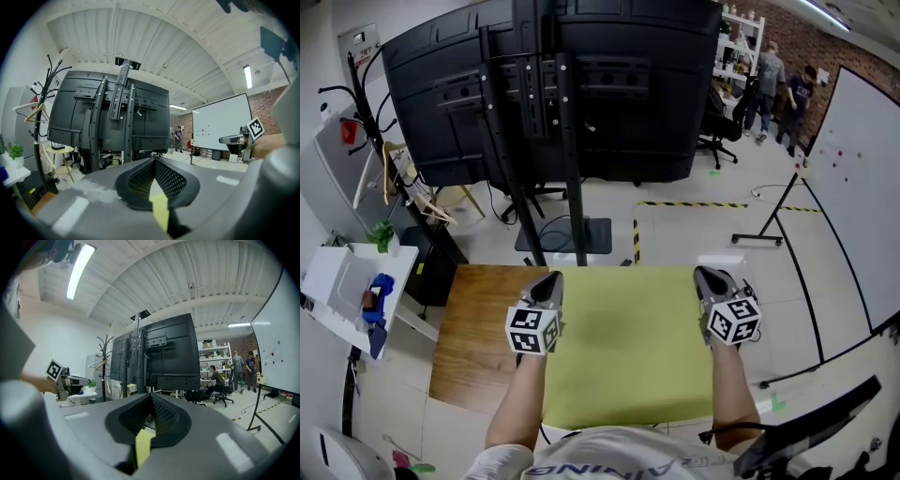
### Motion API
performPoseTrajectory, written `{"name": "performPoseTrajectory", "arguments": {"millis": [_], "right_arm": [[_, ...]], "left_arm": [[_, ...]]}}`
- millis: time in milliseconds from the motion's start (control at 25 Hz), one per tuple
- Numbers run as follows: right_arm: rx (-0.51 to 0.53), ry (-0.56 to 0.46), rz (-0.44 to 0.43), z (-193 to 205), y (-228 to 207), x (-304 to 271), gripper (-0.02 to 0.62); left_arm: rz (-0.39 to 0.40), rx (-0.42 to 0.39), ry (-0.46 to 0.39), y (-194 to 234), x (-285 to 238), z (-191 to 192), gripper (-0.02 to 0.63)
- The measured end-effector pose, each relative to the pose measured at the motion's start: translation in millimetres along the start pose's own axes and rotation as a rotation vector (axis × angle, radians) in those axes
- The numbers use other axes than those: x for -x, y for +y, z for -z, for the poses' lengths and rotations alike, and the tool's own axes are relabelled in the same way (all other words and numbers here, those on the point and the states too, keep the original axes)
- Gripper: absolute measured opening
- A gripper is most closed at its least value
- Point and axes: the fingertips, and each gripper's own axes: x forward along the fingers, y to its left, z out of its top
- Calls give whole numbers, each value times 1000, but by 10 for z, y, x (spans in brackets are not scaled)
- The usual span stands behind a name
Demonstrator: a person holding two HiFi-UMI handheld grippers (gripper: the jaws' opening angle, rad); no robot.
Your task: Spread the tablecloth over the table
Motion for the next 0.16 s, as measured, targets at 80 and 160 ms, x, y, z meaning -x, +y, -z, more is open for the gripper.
{"name": "performPoseTrajectory", "arguments": {"millis": [80,160], "right_arm": [[3,3,2,9,0,-4,6],[2,5,3,18,4,-9,6]], "left_arm": [[3,-6,4,-17,-6,4,6],[8,-9,6,-35,-11,5,6]]}}
